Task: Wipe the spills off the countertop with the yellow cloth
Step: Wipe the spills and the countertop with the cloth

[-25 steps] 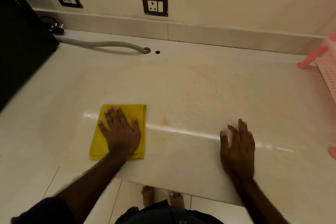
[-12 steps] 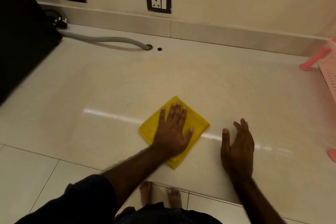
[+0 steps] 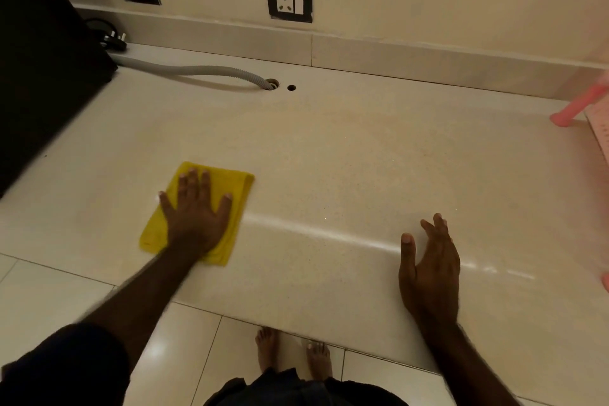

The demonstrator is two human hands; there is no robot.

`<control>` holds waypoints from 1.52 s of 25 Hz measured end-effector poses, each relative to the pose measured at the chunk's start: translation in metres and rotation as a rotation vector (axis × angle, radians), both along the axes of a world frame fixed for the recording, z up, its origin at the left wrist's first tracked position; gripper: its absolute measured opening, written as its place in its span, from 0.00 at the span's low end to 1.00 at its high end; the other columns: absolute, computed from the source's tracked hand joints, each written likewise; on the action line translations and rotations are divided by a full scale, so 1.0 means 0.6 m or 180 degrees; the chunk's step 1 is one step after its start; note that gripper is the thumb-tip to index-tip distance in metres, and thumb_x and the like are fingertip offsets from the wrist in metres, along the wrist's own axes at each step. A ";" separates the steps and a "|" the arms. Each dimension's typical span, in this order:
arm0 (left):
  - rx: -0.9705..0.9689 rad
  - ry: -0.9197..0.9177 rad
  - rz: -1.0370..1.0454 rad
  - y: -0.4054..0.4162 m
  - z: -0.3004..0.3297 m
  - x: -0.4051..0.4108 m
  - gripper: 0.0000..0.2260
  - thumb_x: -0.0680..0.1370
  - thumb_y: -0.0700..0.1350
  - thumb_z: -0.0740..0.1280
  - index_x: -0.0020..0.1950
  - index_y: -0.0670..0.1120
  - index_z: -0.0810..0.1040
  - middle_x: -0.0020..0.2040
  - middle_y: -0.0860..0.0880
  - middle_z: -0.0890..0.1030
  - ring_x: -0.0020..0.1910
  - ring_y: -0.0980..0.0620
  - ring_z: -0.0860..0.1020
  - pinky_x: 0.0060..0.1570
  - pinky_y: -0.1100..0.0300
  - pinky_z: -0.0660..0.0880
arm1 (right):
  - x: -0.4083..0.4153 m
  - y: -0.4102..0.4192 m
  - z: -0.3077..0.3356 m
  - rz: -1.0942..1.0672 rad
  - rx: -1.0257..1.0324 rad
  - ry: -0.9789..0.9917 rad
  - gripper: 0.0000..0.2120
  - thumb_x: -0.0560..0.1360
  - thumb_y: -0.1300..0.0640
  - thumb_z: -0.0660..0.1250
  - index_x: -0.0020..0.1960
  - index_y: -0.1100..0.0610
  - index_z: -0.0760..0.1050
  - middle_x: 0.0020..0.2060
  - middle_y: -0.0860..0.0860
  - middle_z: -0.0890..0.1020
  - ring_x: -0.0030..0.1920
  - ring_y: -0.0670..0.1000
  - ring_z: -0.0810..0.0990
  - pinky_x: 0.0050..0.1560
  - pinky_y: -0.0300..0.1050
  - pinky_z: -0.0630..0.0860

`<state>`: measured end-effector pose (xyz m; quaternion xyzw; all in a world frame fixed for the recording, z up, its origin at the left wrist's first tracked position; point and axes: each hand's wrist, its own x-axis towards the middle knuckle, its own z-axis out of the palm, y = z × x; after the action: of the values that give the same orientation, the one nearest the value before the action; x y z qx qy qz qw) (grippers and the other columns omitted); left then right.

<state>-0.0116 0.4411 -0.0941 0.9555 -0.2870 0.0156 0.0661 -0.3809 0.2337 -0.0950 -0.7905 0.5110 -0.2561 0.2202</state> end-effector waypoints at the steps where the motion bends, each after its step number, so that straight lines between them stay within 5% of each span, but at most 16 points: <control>1: -0.0042 0.0055 0.0326 -0.012 0.001 0.016 0.39 0.79 0.65 0.46 0.84 0.44 0.58 0.85 0.41 0.58 0.85 0.41 0.55 0.79 0.28 0.46 | 0.000 0.001 0.000 0.0002 0.0010 0.0001 0.30 0.85 0.33 0.50 0.79 0.51 0.65 0.84 0.51 0.63 0.85 0.53 0.61 0.83 0.63 0.63; 5: -0.0118 0.0410 0.0841 -0.095 0.015 0.026 0.38 0.79 0.63 0.47 0.84 0.41 0.56 0.85 0.39 0.56 0.85 0.39 0.52 0.78 0.26 0.46 | 0.000 0.001 0.003 0.0053 -0.0041 0.0034 0.31 0.85 0.33 0.49 0.78 0.51 0.66 0.84 0.51 0.64 0.85 0.53 0.61 0.82 0.63 0.64; 10: -0.0019 0.0223 -0.0262 -0.185 0.005 -0.105 0.36 0.82 0.62 0.49 0.85 0.42 0.52 0.85 0.38 0.53 0.85 0.38 0.51 0.79 0.30 0.44 | -0.001 0.001 0.002 0.0139 0.0001 0.0017 0.30 0.85 0.32 0.49 0.77 0.50 0.67 0.84 0.51 0.64 0.85 0.52 0.61 0.83 0.64 0.63; 14: -0.0297 0.0158 -0.0856 -0.201 0.001 -0.242 0.35 0.82 0.62 0.54 0.83 0.41 0.61 0.84 0.38 0.59 0.84 0.37 0.55 0.79 0.29 0.49 | 0.001 0.003 0.008 0.0200 0.0014 -0.0002 0.31 0.85 0.33 0.49 0.76 0.53 0.68 0.83 0.54 0.67 0.84 0.55 0.63 0.82 0.65 0.64; 21: -0.0333 0.0291 -0.1261 -0.164 0.002 -0.328 0.29 0.86 0.56 0.50 0.84 0.45 0.58 0.86 0.43 0.55 0.85 0.42 0.50 0.81 0.33 0.46 | 0.033 0.038 0.027 0.0699 -0.0564 -0.0126 0.22 0.85 0.53 0.58 0.70 0.66 0.77 0.73 0.64 0.79 0.78 0.64 0.74 0.77 0.63 0.71; 25: -0.1076 0.0833 -0.1255 -0.123 0.026 -0.274 0.23 0.87 0.47 0.55 0.80 0.40 0.67 0.83 0.41 0.61 0.85 0.40 0.54 0.83 0.40 0.48 | 0.120 0.098 0.052 0.1496 -0.0436 -0.0252 0.20 0.84 0.60 0.60 0.71 0.69 0.77 0.72 0.66 0.78 0.76 0.66 0.75 0.77 0.60 0.71; 28: -0.1046 0.0537 -0.0964 -0.070 0.037 -0.210 0.21 0.87 0.46 0.56 0.79 0.41 0.70 0.82 0.41 0.65 0.84 0.40 0.55 0.83 0.40 0.48 | 0.192 0.132 0.061 0.1648 0.0726 0.0460 0.27 0.88 0.50 0.57 0.84 0.61 0.61 0.86 0.58 0.57 0.87 0.59 0.52 0.87 0.55 0.48; 30: -0.0792 0.0494 -0.0812 -0.034 0.032 -0.175 0.22 0.88 0.48 0.54 0.80 0.42 0.67 0.83 0.43 0.62 0.85 0.44 0.52 0.84 0.41 0.46 | 0.218 0.133 0.039 0.1538 0.0631 0.1157 0.36 0.87 0.38 0.49 0.87 0.59 0.50 0.88 0.56 0.46 0.88 0.57 0.41 0.87 0.56 0.39; 34: -0.0470 0.0449 -0.0773 0.021 0.014 -0.144 0.25 0.87 0.52 0.47 0.83 0.44 0.61 0.85 0.45 0.58 0.86 0.47 0.48 0.84 0.40 0.45 | 0.250 0.057 0.019 0.1187 -0.0284 0.1370 0.47 0.79 0.29 0.40 0.86 0.62 0.56 0.87 0.59 0.55 0.87 0.62 0.51 0.86 0.63 0.47; 38: -0.0634 0.0504 -0.0566 0.052 0.004 -0.113 0.26 0.87 0.54 0.45 0.83 0.45 0.60 0.85 0.46 0.57 0.86 0.49 0.47 0.84 0.42 0.44 | 0.346 -0.020 0.021 0.1440 -0.0325 0.1726 0.49 0.79 0.27 0.41 0.86 0.62 0.55 0.87 0.60 0.55 0.87 0.63 0.52 0.85 0.66 0.48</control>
<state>-0.0794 0.4723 -0.0919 0.9133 -0.3615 -0.0373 0.1841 -0.1733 0.2219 -0.0821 -0.9328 0.3494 -0.0070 0.0879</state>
